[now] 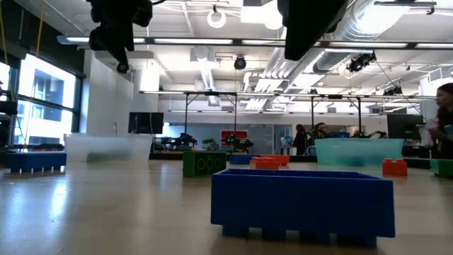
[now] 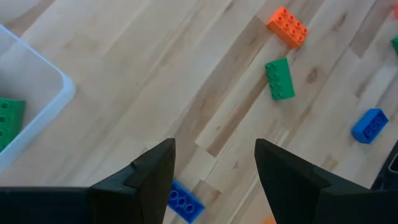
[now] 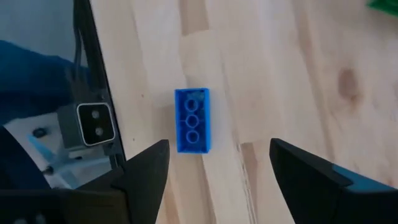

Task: Sort & place blocks by color
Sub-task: Put the blue game piece into the blue bin

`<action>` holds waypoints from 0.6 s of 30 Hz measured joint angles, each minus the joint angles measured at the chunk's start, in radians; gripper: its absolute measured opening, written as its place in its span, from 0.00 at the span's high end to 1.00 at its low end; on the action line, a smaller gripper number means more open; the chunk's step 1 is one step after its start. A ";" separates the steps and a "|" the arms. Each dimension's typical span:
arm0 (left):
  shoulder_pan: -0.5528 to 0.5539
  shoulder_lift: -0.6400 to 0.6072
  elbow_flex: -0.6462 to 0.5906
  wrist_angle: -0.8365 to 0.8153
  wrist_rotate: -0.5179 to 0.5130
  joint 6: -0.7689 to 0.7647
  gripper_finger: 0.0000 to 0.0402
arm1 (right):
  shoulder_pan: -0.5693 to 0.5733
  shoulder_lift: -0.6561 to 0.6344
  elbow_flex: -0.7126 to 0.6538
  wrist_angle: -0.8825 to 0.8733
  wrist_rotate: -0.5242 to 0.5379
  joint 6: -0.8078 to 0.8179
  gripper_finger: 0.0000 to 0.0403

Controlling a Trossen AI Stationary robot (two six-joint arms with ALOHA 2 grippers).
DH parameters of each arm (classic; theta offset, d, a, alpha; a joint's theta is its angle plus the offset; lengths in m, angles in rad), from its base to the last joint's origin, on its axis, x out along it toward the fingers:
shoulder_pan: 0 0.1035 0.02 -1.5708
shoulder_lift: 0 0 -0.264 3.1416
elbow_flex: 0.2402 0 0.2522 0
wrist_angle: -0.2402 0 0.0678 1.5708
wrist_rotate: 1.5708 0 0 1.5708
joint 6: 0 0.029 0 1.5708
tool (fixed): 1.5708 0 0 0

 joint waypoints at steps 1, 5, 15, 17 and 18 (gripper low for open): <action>-0.004 0.001 0.000 0.001 -0.001 0.000 0.48 | 0.005 0.008 0.000 0.007 0.000 -0.013 0.34; -0.019 0.004 0.000 0.002 -0.008 -0.009 0.48 | 0.025 0.047 0.000 0.022 -0.001 -0.049 0.34; -0.038 0.005 0.000 0.004 -0.019 -0.030 0.48 | 0.061 0.133 0.000 0.094 -0.003 -0.094 0.34; -0.038 0.005 0.000 0.005 -0.020 -0.043 0.48 | 0.063 0.150 0.000 0.098 -0.003 -0.092 0.34; -0.038 0.005 0.000 0.004 -0.021 -0.050 0.48 | 0.063 0.159 0.000 0.099 0.000 -0.091 0.34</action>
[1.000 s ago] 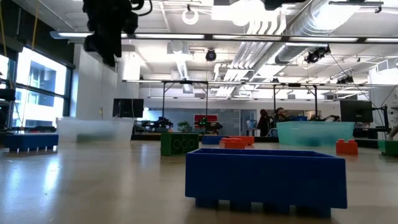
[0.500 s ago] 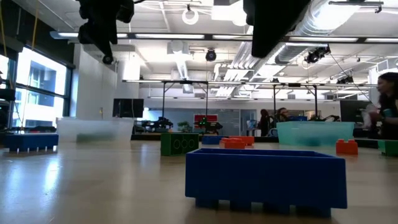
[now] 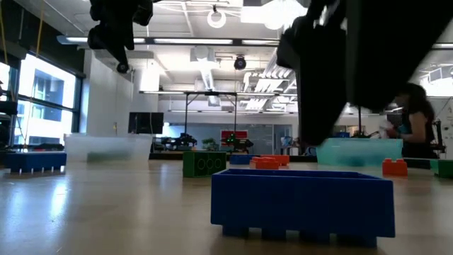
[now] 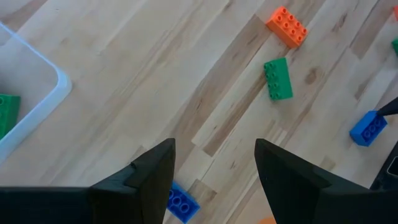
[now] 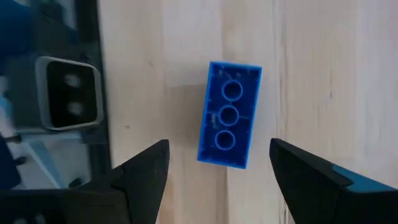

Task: Sort & place blocks by color
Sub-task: Put the blue game piece into the blue bin

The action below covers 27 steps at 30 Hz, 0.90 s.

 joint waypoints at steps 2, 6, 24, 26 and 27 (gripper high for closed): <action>0.000 0.000 0.000 0.000 -0.002 -0.002 0.48 | 0.000 0.012 0.000 -0.001 0.005 0.001 0.34; 0.000 0.000 0.000 0.000 -0.006 -0.003 0.48 | 0.000 0.033 0.000 0.005 0.011 0.022 0.34; 0.000 0.000 0.000 0.001 -0.044 -0.002 0.48 | -0.003 0.084 0.002 0.034 0.013 0.171 0.66; 0.000 0.000 0.000 0.001 -0.047 -0.001 0.48 | -0.005 0.083 0.002 0.044 -0.002 0.186 0.74; 0.000 0.000 0.000 0.001 -0.047 0.005 0.48 | -0.006 0.083 0.002 0.045 -0.009 0.191 0.74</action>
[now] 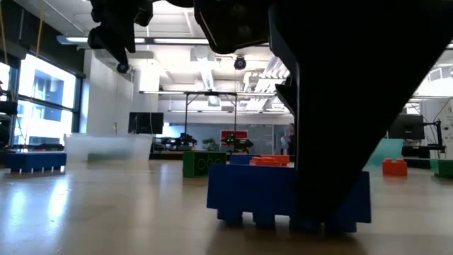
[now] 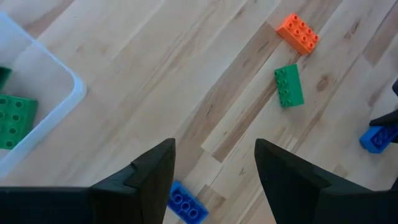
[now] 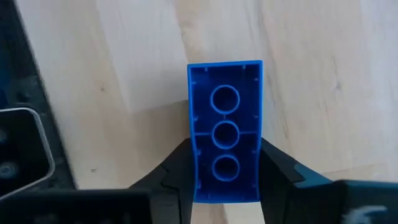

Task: Sort & place blocks by color
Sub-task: Put the blue game piece into the blue bin

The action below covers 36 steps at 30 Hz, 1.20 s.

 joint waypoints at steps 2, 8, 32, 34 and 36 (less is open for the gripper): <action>0.000 0.000 0.000 0.000 0.000 0.015 0.48 | -0.001 0.000 0.000 0.000 -0.006 0.018 0.74; 0.000 0.000 0.000 0.000 -0.004 0.032 0.48 | -0.013 -0.010 -0.001 -0.008 0.000 0.071 0.74; 0.003 0.000 0.000 0.040 -0.262 0.335 0.48 | -0.243 -0.125 -0.003 -0.375 0.222 0.150 0.74; 0.003 0.000 0.000 0.069 -0.272 0.367 0.48 | -0.273 -0.135 -0.003 -0.420 0.240 0.147 0.74; 0.003 0.000 0.000 0.086 -0.282 0.396 0.48 | -0.302 -0.146 -0.003 -0.465 0.258 0.144 0.74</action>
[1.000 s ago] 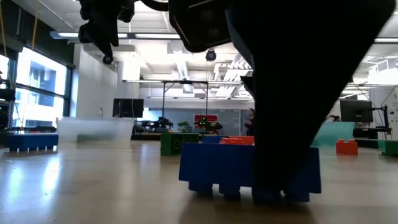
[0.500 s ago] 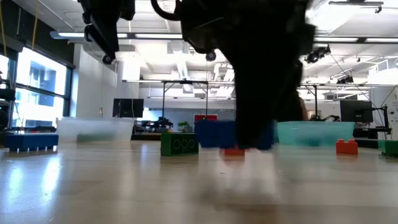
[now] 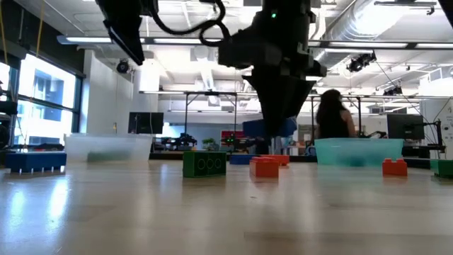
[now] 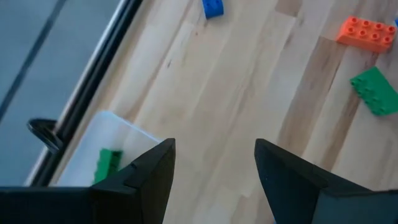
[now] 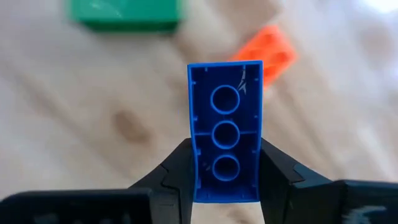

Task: Sort & place blocks by color
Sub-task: Put the blue game piece into the blue bin

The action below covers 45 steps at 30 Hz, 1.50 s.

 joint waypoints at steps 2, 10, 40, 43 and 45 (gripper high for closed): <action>0.003 0.000 0.000 0.013 -0.008 0.027 0.48 | -0.028 -0.013 0.000 -0.054 0.025 0.000 0.74; 0.035 0.000 0.000 0.054 -0.021 0.077 0.48 | -0.132 -0.092 0.001 -0.242 0.148 -0.002 0.74; 0.061 0.000 0.000 0.313 -0.022 0.095 0.48 | -0.650 -0.738 -0.629 -0.057 0.288 -0.108 0.74; 0.064 0.000 0.000 0.366 -0.030 0.095 0.48 | -0.720 -0.775 -0.689 0.043 0.282 -0.181 0.74; 0.067 0.000 0.000 0.396 -0.052 0.095 0.48 | -0.764 -0.784 -0.725 0.120 0.268 -0.225 0.74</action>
